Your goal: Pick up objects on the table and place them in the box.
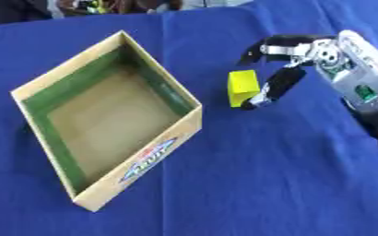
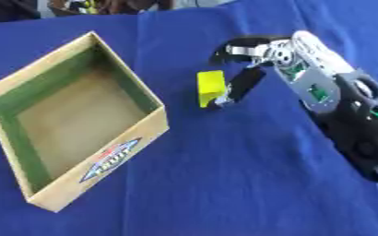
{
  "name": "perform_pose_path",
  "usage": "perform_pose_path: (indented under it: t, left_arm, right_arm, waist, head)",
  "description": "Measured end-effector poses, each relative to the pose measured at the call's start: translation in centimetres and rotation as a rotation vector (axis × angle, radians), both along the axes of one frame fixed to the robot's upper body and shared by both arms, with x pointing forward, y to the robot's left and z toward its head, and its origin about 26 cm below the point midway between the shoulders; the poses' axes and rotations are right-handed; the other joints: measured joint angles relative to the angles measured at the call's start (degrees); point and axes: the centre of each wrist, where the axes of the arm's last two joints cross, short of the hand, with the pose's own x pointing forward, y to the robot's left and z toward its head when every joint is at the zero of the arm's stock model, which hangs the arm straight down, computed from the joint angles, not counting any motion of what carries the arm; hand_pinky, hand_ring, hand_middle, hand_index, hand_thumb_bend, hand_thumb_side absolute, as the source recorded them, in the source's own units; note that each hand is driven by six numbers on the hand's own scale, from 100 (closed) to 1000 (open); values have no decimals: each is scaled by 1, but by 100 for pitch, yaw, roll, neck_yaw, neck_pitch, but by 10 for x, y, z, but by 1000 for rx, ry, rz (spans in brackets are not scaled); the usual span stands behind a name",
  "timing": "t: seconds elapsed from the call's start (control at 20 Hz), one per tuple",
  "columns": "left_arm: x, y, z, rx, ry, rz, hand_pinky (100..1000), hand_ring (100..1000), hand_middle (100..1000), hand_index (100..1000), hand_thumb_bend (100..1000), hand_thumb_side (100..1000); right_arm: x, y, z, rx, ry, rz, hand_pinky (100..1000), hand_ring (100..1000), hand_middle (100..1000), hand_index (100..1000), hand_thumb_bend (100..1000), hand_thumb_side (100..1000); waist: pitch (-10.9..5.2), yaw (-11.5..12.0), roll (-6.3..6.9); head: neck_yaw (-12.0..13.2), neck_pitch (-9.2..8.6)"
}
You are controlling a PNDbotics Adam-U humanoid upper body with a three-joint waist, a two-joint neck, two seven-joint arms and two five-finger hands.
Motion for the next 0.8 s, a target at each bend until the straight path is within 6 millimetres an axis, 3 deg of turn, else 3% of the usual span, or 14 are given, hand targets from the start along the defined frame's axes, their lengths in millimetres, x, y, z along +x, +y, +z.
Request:
perform_pose_path:
  t: [0.05, 0.35, 0.8]
  left_arm:
    - [0, 0, 0, -2, 1, 0, 737, 804, 806, 944, 100, 1000]
    - [0, -1, -1, -11, 6, -5, 735, 799, 794, 939, 100, 1000]
    - [0, -1, 0, -12, 7, -8, 734, 797, 786, 929, 100, 1000]
  right_arm:
    - [0, 0, -1, -4, -7, -2, 843, 882, 799, 855, 541, 452]
    - [6, 0, -7, 29, -62, -42, 806, 825, 707, 749, 439, 393]
    - [16, -7, -3, 149, -92, -114, 760, 756, 564, 605, 429, 310]
  waist:
    - [1, 0, 1]
    - [12, 2, 2]
    - [32, 6, 3]
  head:
    - [0, -3]
    - [-2, -19]
    - [18, 46]
